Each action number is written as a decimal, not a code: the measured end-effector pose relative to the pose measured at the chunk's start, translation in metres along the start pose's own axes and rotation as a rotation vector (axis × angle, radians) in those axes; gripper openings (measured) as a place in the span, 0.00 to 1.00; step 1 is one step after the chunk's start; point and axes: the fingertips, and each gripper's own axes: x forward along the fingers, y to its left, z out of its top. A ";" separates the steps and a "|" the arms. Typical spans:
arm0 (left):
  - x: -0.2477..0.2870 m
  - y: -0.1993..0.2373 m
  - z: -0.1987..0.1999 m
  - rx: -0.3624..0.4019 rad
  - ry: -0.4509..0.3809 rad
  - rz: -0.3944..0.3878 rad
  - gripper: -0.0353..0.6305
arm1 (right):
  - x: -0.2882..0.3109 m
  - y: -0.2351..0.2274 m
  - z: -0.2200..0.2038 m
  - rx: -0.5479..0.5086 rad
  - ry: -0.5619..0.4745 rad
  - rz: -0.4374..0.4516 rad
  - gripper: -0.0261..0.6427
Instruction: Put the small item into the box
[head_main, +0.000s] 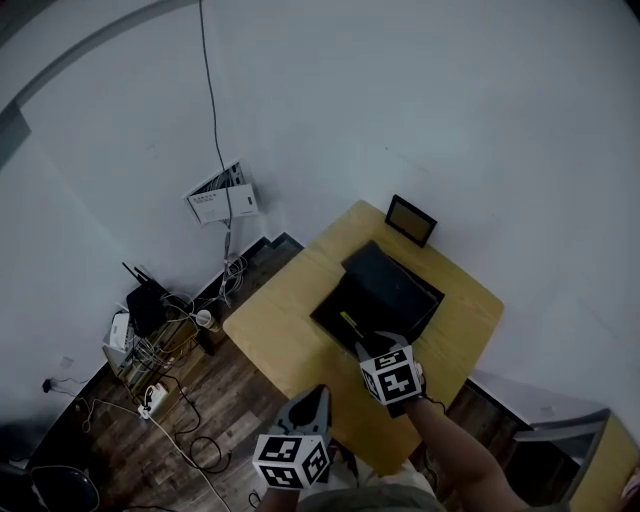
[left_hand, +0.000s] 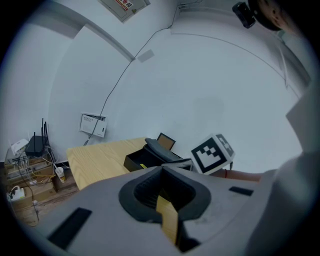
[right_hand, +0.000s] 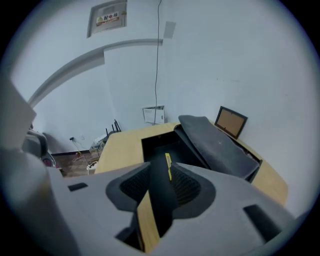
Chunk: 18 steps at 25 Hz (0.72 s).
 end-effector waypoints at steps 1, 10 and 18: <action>-0.003 -0.001 0.000 0.003 -0.002 -0.001 0.06 | -0.012 0.002 0.002 0.013 -0.029 -0.007 0.21; -0.036 -0.018 0.004 0.052 -0.032 -0.033 0.06 | -0.121 0.023 0.010 0.125 -0.300 -0.054 0.06; -0.056 -0.038 -0.003 0.099 -0.037 -0.071 0.06 | -0.196 0.042 0.000 0.174 -0.444 -0.060 0.04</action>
